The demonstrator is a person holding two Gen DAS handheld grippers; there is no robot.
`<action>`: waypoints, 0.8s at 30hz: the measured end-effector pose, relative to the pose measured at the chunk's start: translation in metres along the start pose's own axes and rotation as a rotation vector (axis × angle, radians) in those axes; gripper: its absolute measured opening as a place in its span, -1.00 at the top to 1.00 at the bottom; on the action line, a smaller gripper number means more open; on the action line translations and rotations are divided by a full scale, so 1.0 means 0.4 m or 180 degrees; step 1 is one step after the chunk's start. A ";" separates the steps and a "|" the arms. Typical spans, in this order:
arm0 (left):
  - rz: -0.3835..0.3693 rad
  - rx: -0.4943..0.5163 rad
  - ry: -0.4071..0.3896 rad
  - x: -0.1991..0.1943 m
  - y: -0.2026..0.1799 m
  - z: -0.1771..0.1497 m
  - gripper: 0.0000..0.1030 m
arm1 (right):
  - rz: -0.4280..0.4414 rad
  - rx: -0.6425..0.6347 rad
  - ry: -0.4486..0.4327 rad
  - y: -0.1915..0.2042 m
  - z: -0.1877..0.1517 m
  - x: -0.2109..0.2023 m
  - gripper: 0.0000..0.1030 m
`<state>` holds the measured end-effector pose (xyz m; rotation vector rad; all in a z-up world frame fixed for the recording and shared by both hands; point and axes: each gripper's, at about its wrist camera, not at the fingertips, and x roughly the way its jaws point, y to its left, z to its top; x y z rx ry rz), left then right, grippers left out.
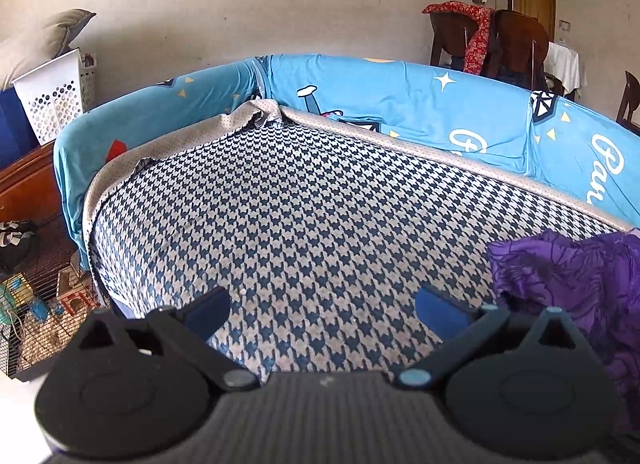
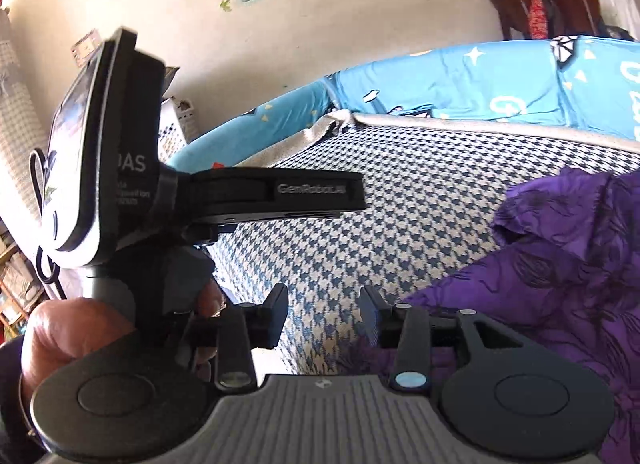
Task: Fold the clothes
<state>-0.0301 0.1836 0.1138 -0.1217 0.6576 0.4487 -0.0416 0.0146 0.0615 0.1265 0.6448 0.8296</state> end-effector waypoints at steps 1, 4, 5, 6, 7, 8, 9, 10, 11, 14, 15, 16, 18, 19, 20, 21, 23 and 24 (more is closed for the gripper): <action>-0.0003 -0.0004 -0.0004 0.000 -0.002 -0.002 -1.00 | -0.0053 0.0010 -0.0017 -0.009 -0.003 -0.015 0.22; -0.0053 0.0031 -0.0033 -0.005 -0.014 -0.008 -1.00 | -0.0218 0.0079 -0.0073 -0.042 -0.011 -0.059 0.22; -0.0081 0.0066 -0.0038 -0.006 -0.022 -0.011 -1.00 | -0.0273 0.0108 -0.0093 -0.053 -0.014 -0.074 0.22; -0.0110 0.0109 -0.0039 -0.006 -0.033 -0.015 -1.00 | -0.0329 0.0138 -0.0113 -0.065 -0.016 -0.089 0.22; -0.0138 0.0155 -0.0038 -0.006 -0.046 -0.020 -1.00 | -0.0384 0.0167 -0.0132 -0.076 -0.019 -0.103 0.22; -0.0173 0.0203 -0.0040 -0.006 -0.059 -0.025 -1.00 | -0.0440 0.0210 -0.0154 -0.086 -0.024 -0.120 0.22; -0.0211 0.0250 -0.0039 -0.007 -0.072 -0.030 -1.00 | -0.0495 0.0253 -0.0175 -0.096 -0.029 -0.137 0.22; -0.0266 0.0291 -0.0023 -0.007 -0.084 -0.034 -1.00 | -0.0551 0.0296 -0.0197 -0.106 -0.034 -0.153 0.20; -0.0323 0.0327 0.0003 -0.006 -0.095 -0.040 -1.00 | -0.0606 0.0339 -0.0218 -0.116 -0.040 -0.170 0.18; -0.0433 0.0425 0.0043 -0.004 -0.126 -0.057 -1.00 | -0.0731 0.0491 -0.0271 -0.145 -0.056 -0.213 0.13; -0.0462 0.0467 0.0056 -0.003 -0.138 -0.063 -1.00 | -0.0770 0.0533 -0.0286 -0.151 -0.064 -0.228 0.13; -0.0487 0.0501 0.0074 -0.002 -0.148 -0.068 -1.00 | -0.0810 0.0561 -0.0301 -0.157 -0.070 -0.241 0.13; -0.0524 0.0571 0.0105 0.002 -0.165 -0.079 -1.00 | -0.0879 0.0594 -0.0324 -0.168 -0.083 -0.271 0.13; -0.0536 0.0605 0.0120 0.004 -0.173 -0.085 -1.00 | -0.0914 0.0609 -0.0335 -0.173 -0.090 -0.283 0.13; -0.0542 0.0638 0.0136 0.007 -0.181 -0.090 -1.00 | -0.0948 0.0624 -0.0346 -0.178 -0.096 -0.296 0.13; -0.0549 0.0669 0.0153 0.010 -0.188 -0.095 -1.00 | -0.0991 0.0642 -0.0362 -0.185 -0.103 -0.313 0.12; -0.0588 0.0705 0.0190 0.016 -0.204 -0.104 -1.00 | -0.1073 0.0678 -0.0393 -0.198 -0.117 -0.345 0.11; -0.0605 0.0729 0.0197 0.017 -0.210 -0.108 -1.00 | -0.1133 0.0699 -0.0412 -0.206 -0.125 -0.363 0.11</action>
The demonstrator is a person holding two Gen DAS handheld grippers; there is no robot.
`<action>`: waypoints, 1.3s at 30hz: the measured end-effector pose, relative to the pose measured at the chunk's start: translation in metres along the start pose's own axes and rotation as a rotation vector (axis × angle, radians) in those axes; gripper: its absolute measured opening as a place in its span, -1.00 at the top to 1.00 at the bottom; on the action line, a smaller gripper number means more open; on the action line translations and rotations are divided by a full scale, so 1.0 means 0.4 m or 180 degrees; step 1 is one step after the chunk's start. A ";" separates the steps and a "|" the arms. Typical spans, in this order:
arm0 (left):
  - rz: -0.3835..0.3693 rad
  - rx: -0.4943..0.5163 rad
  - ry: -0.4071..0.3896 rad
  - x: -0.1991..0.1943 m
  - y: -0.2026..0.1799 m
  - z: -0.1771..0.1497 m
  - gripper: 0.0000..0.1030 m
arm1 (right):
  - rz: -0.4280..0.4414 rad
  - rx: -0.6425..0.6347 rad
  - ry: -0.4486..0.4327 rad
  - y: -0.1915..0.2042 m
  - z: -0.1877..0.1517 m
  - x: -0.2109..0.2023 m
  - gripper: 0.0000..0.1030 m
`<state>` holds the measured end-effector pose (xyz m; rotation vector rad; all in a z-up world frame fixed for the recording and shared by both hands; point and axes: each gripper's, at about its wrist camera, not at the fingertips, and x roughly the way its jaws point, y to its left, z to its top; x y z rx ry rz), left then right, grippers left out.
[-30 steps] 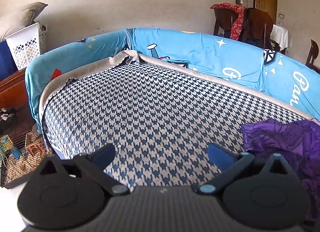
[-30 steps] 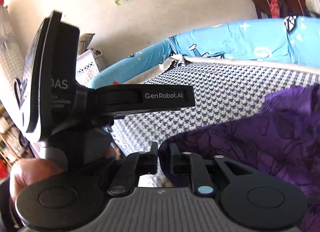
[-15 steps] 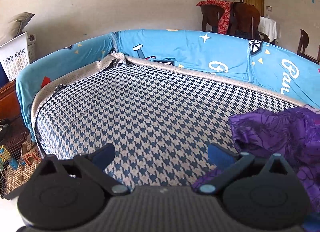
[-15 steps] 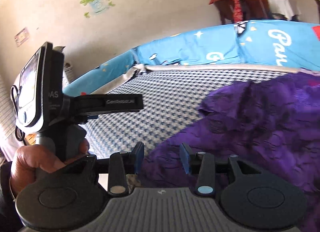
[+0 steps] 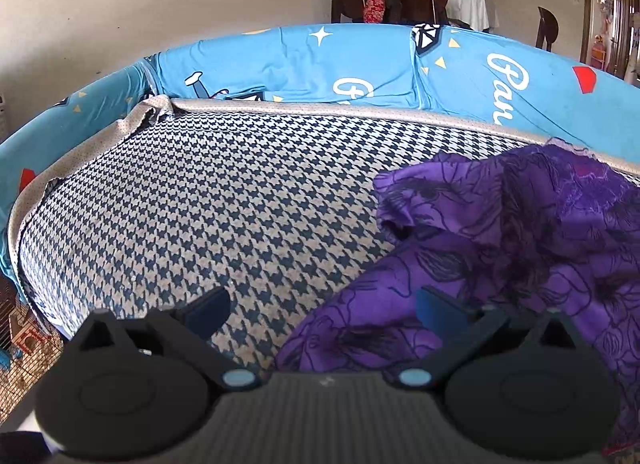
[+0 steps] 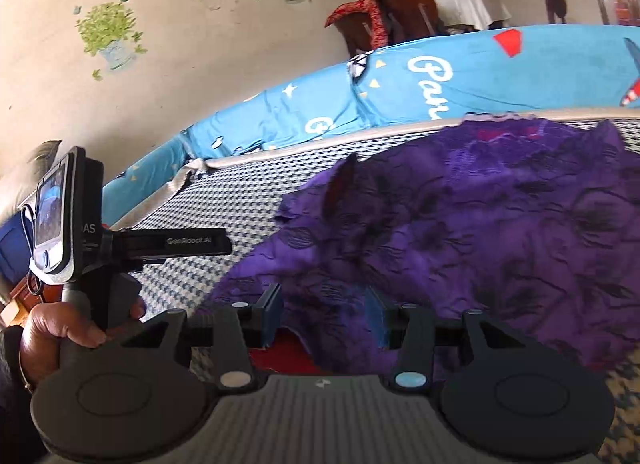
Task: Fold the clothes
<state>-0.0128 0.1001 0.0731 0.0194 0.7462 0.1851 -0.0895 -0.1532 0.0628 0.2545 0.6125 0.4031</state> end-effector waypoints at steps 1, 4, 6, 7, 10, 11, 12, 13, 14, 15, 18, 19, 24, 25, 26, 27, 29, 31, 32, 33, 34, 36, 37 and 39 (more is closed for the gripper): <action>-0.0014 0.0027 0.0006 0.003 -0.007 -0.003 -1.00 | -0.0059 0.0022 -0.0021 -0.016 -0.003 -0.015 0.11; -0.0005 0.0124 0.0013 0.009 -0.030 -0.009 -1.00 | -0.0271 0.0133 -0.0103 -0.070 -0.005 -0.060 0.11; -0.0016 0.0161 0.0019 0.013 -0.042 -0.013 -1.00 | -0.0439 0.0194 -0.0161 -0.102 -0.010 -0.093 0.11; -0.0023 0.0178 0.0021 0.016 -0.050 -0.015 -1.00 | -0.0532 0.0221 -0.0191 -0.122 -0.010 -0.108 0.11; -0.0035 0.0223 0.0039 0.023 -0.066 -0.016 -1.00 | -0.0789 0.0349 -0.0280 -0.178 -0.014 -0.152 0.09; -0.0039 0.0234 0.0050 0.027 -0.072 -0.018 -1.00 | -0.0879 0.0389 -0.0308 -0.196 -0.015 -0.164 0.05; -0.0044 0.0245 0.0062 0.030 -0.077 -0.019 -1.00 | -0.0965 0.0428 -0.0329 -0.215 -0.016 -0.172 0.00; -0.0049 0.0255 0.0075 0.033 -0.083 -0.020 -1.00 | -0.1051 0.0467 -0.0349 -0.235 -0.017 -0.179 -0.07; -0.0051 0.0266 0.0089 0.037 -0.089 -0.021 -1.00 | -0.1100 0.0500 -0.0351 -0.252 -0.017 -0.181 -0.12; -0.0058 0.0277 0.0099 0.040 -0.095 -0.023 -1.00 | -0.1156 0.0529 -0.0349 -0.269 -0.018 -0.179 -0.13; -0.0068 0.0324 0.0115 0.046 -0.112 -0.027 -1.00 | -0.1332 0.0546 -0.0312 -0.313 -0.020 -0.159 -0.14; -0.0062 0.0343 0.0119 0.048 -0.117 -0.029 -1.00 | -0.1392 0.0534 -0.0295 -0.325 -0.020 -0.150 -0.14; -0.0040 0.0426 0.0163 0.061 -0.136 -0.036 -1.00 | -0.1305 0.0812 -0.0268 -0.392 -0.024 -0.107 -0.28; -0.0038 0.0439 0.0173 0.064 -0.139 -0.038 -1.00 | -0.1275 0.0881 -0.0281 -0.404 -0.026 -0.099 -0.30; -0.0037 0.0451 0.0185 0.068 -0.142 -0.039 -1.00 | -0.1233 0.0926 -0.0269 -0.412 -0.027 -0.089 -0.30; -0.0037 0.0455 0.0198 0.071 -0.143 -0.039 -1.00 | -0.1200 0.0969 -0.0254 -0.419 -0.029 -0.079 -0.30; -0.0042 0.0442 0.0229 0.078 -0.145 -0.039 -1.00 | -0.1163 0.0959 -0.0289 -0.421 -0.035 -0.068 -0.33; -0.0049 0.0422 0.0259 0.084 -0.143 -0.039 -1.00 | -0.1116 0.0931 -0.0306 -0.419 -0.036 -0.061 -0.20; -0.0052 0.0415 0.0270 0.086 -0.143 -0.040 -1.00 | -0.1063 0.0933 -0.0294 -0.418 -0.038 -0.058 0.01; -0.0054 0.0409 0.0281 0.089 -0.143 -0.040 -1.00 | -0.1012 0.0944 -0.0272 -0.417 -0.040 -0.055 0.15; -0.0053 0.0408 0.0288 0.090 -0.143 -0.041 -1.00 | -0.0964 0.0955 -0.0239 -0.419 -0.041 -0.051 0.45; -0.0047 0.0406 0.0293 0.092 -0.142 -0.042 -1.00 | -0.0938 0.0952 -0.0209 -0.413 -0.042 -0.050 0.66; -0.0044 0.0405 0.0296 0.093 -0.142 -0.042 -1.00 | -0.0940 0.0947 -0.0244 -0.406 -0.040 -0.056 0.69; -0.0040 0.0399 0.0300 0.094 -0.141 -0.043 -1.00 | -0.0968 0.0938 -0.0325 -0.388 -0.035 -0.075 0.71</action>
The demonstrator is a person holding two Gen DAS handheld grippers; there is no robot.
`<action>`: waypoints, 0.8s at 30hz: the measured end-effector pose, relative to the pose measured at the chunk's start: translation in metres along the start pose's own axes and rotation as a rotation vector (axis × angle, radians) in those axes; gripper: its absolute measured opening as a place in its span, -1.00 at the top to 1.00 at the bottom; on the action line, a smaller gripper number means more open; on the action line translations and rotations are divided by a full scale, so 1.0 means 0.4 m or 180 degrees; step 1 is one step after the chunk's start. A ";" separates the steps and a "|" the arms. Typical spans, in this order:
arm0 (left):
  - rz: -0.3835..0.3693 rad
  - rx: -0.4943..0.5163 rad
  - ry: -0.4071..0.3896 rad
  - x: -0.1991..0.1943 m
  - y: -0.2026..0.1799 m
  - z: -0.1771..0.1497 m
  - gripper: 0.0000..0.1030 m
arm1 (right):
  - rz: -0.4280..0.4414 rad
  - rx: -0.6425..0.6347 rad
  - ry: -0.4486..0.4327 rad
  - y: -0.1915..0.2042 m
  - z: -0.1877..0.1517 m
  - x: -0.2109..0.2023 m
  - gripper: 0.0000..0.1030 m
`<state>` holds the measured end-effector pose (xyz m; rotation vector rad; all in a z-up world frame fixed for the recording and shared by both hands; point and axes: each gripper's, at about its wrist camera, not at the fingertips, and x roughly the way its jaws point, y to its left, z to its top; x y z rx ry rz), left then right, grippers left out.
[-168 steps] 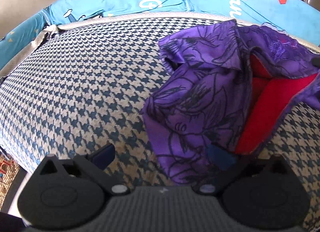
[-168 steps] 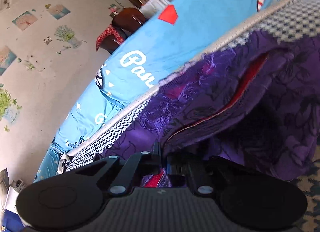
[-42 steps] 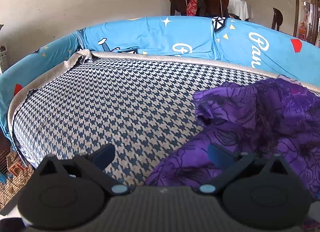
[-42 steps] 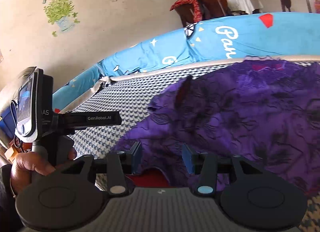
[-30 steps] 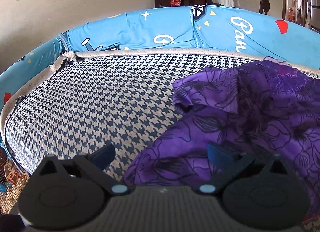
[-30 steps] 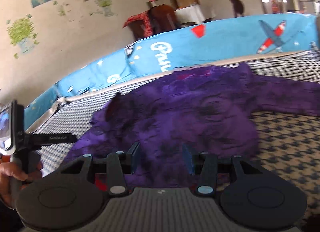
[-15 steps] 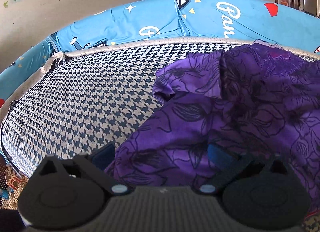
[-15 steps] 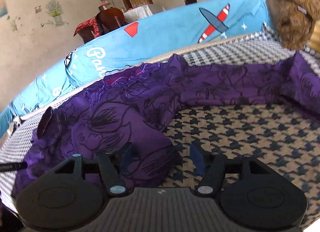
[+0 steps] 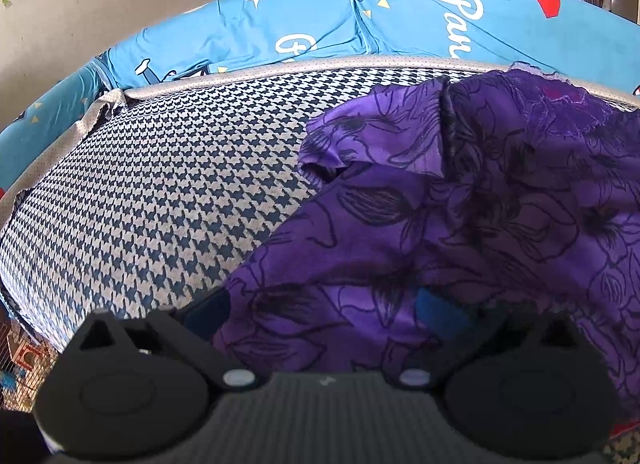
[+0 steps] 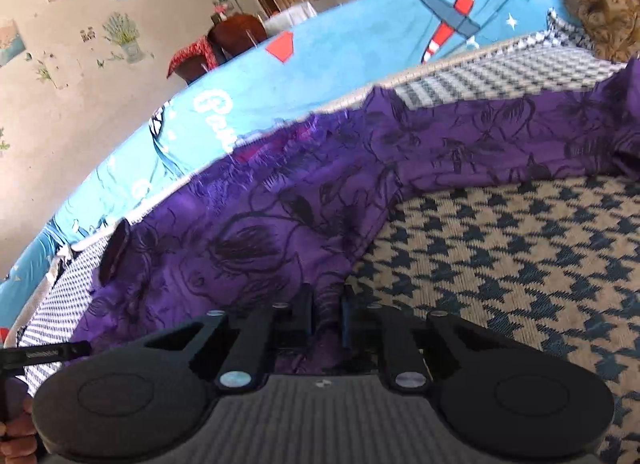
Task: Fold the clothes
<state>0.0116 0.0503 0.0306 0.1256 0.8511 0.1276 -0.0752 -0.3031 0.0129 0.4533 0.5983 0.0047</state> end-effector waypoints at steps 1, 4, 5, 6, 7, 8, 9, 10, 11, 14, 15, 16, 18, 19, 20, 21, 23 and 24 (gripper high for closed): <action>0.0000 -0.0006 0.0001 0.000 0.001 0.000 -1.00 | -0.0018 0.0002 -0.0050 0.006 0.002 -0.015 0.72; 0.0004 -0.0031 -0.0001 0.000 0.006 -0.001 -1.00 | -0.0186 0.0116 -0.0191 0.031 0.009 -0.099 0.73; 0.0002 -0.0041 -0.0003 0.000 0.008 0.000 -1.00 | -0.0238 0.0167 -0.0236 0.039 0.011 -0.130 0.73; -0.0004 -0.0053 -0.0006 0.000 0.009 0.000 -1.00 | -0.0262 0.0187 -0.0281 0.052 0.012 -0.165 0.73; -0.0011 -0.0064 -0.0007 0.000 0.010 0.001 -1.00 | -0.0281 0.0178 -0.0322 0.068 0.012 -0.204 0.74; -0.0017 -0.0073 -0.0009 0.000 0.010 0.002 -1.00 | -0.0300 0.0157 -0.0355 0.088 0.014 -0.238 0.74; -0.0022 -0.0076 -0.0011 -0.001 0.010 0.002 -1.00 | -0.0317 0.0132 -0.0370 0.106 0.013 -0.269 0.74; -0.0026 -0.0080 -0.0013 -0.001 0.009 0.003 -1.00 | -0.0363 0.0126 -0.0362 0.121 0.012 -0.295 0.74; -0.0031 -0.0082 -0.0016 -0.002 0.009 0.004 -1.00 | -0.0408 0.0120 -0.0354 0.137 0.011 -0.321 0.74; -0.0045 -0.0083 -0.0041 -0.006 0.009 0.006 -1.00 | -0.0684 0.0094 -0.0439 0.156 0.005 -0.364 0.72; -0.0049 -0.0084 -0.0049 -0.007 0.010 0.007 -1.00 | -0.0826 0.0085 -0.0475 0.156 0.002 -0.370 0.71; -0.0049 -0.0087 -0.0054 -0.008 0.012 0.007 -1.00 | -0.0905 0.0102 -0.0486 0.148 0.002 -0.370 0.70; -0.0058 -0.0105 -0.0053 -0.008 0.017 0.006 -1.00 | -0.0978 0.0180 -0.0474 0.131 0.002 -0.372 0.62; -0.0064 -0.0116 -0.0050 -0.008 0.018 0.005 -1.00 | -0.0972 0.0241 -0.0451 0.122 0.002 -0.373 0.55; -0.0069 -0.0128 -0.0044 -0.008 0.020 0.005 -1.00 | -0.0976 0.0238 -0.0433 0.117 0.002 -0.371 0.48; -0.0074 -0.0139 -0.0039 -0.007 0.021 0.006 -1.00 | -0.0974 0.0207 -0.0408 0.116 0.001 -0.367 0.46; -0.0077 -0.0154 -0.0031 -0.007 0.024 0.006 -1.00 | -0.0900 0.0163 -0.0354 0.113 -0.005 -0.357 0.41; -0.0079 -0.0154 -0.0032 -0.007 0.023 0.006 -1.00 | -0.0819 0.0152 -0.0304 0.113 -0.011 -0.347 0.40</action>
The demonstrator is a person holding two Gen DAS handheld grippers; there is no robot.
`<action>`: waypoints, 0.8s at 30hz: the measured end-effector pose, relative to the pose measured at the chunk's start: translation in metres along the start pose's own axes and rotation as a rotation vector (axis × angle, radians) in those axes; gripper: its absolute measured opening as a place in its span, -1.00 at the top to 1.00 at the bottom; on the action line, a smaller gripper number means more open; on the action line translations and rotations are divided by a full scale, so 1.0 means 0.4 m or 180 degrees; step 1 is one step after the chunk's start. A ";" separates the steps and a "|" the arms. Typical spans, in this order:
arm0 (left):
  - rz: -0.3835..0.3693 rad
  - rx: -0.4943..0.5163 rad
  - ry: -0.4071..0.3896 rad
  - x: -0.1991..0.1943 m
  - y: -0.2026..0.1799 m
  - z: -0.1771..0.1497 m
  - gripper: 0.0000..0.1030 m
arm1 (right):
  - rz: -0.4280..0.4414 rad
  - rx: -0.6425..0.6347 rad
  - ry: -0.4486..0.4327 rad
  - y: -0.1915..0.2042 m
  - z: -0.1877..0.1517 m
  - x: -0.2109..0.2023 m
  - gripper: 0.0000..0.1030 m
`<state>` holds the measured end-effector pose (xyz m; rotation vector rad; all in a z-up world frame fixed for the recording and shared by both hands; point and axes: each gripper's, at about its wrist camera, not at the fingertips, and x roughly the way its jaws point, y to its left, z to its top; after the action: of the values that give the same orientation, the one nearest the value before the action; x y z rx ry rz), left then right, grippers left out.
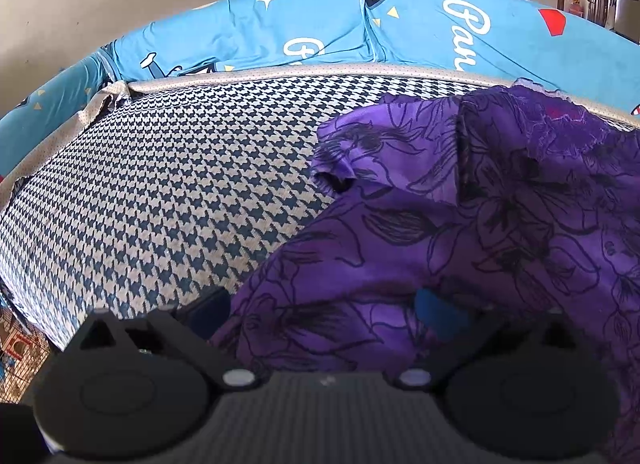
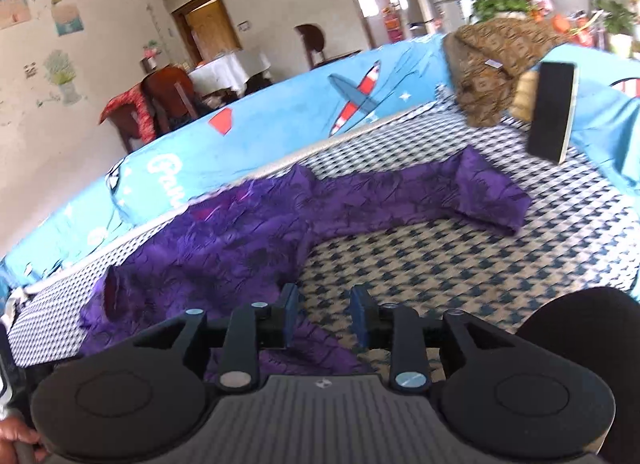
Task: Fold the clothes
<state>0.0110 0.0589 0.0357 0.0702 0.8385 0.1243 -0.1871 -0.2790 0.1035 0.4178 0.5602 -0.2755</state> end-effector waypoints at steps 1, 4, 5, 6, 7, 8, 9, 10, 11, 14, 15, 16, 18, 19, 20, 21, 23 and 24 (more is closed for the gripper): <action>-0.0001 0.0001 -0.0001 0.000 0.000 0.000 -1.00 | 0.0081 -0.0014 0.0050 0.002 -0.008 0.009 0.36; -0.0002 0.0016 -0.0004 0.000 -0.002 -0.001 -1.00 | 0.0326 -0.0156 0.0312 0.028 -0.046 0.041 0.30; 0.0002 0.0015 -0.0004 0.000 -0.002 -0.001 -1.00 | 0.0394 -0.0233 0.0379 0.042 -0.060 0.050 0.29; 0.0003 0.0008 -0.0007 -0.001 -0.001 0.000 -1.00 | 0.0463 -0.0311 0.0447 0.056 -0.073 0.060 0.29; 0.0005 0.0002 -0.0010 -0.001 0.000 0.000 -1.00 | 0.0540 -0.0379 0.0505 0.070 -0.086 0.069 0.29; 0.0003 -0.0002 -0.0013 -0.002 0.001 0.001 -1.00 | 0.0617 -0.0448 0.0564 0.084 -0.098 0.078 0.29; 0.0006 0.0004 -0.0013 -0.002 0.000 0.001 -1.00 | 0.0693 -0.0517 0.0622 0.098 -0.111 0.086 0.29; 0.0010 0.0010 -0.0013 -0.002 -0.001 0.001 -1.00 | 0.0749 -0.0565 0.0655 0.109 -0.119 0.091 0.29; 0.0013 0.0017 -0.0013 -0.002 -0.002 0.001 -1.00 | 0.0805 -0.0613 0.0688 0.120 -0.128 0.096 0.29; 0.0035 0.0039 -0.0017 -0.002 -0.004 0.002 -1.00 | 0.0948 -0.0740 0.0737 0.150 -0.143 0.106 0.29; 0.0044 0.0039 -0.0017 -0.003 -0.004 0.002 -1.00 | 0.0998 -0.0779 0.0750 0.162 -0.147 0.109 0.29; 0.0054 0.0038 -0.0017 -0.003 -0.004 0.003 -1.00 | 0.1049 -0.0818 0.0762 0.174 -0.150 0.112 0.29; 0.0072 0.0015 -0.0017 -0.005 0.001 0.004 -1.00 | 0.1150 -0.0896 0.0787 0.197 -0.158 0.118 0.29; 0.0072 0.0000 -0.0020 -0.006 0.005 0.006 -1.00 | 0.1211 -0.0958 0.0793 0.213 -0.163 0.121 0.29; 0.0072 -0.0017 -0.0024 -0.007 0.008 0.007 -1.00 | 0.1272 -0.1020 0.0800 0.229 -0.168 0.125 0.29; 0.0083 -0.0032 -0.0030 -0.009 0.013 0.009 -1.00 | 0.1348 -0.1106 0.0796 0.248 -0.174 0.131 0.29; 0.0106 -0.0063 -0.0042 -0.011 0.021 0.011 -1.00 | 0.1487 -0.1276 0.0793 0.286 -0.187 0.142 0.29; 0.0131 -0.0078 -0.0044 -0.012 0.027 0.013 -1.00 | 0.1533 -0.1394 0.0792 0.308 -0.197 0.148 0.29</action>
<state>0.0107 0.0687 0.0439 0.0651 0.8218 0.1725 -0.1299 -0.1429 0.0474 0.1506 0.7228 0.3633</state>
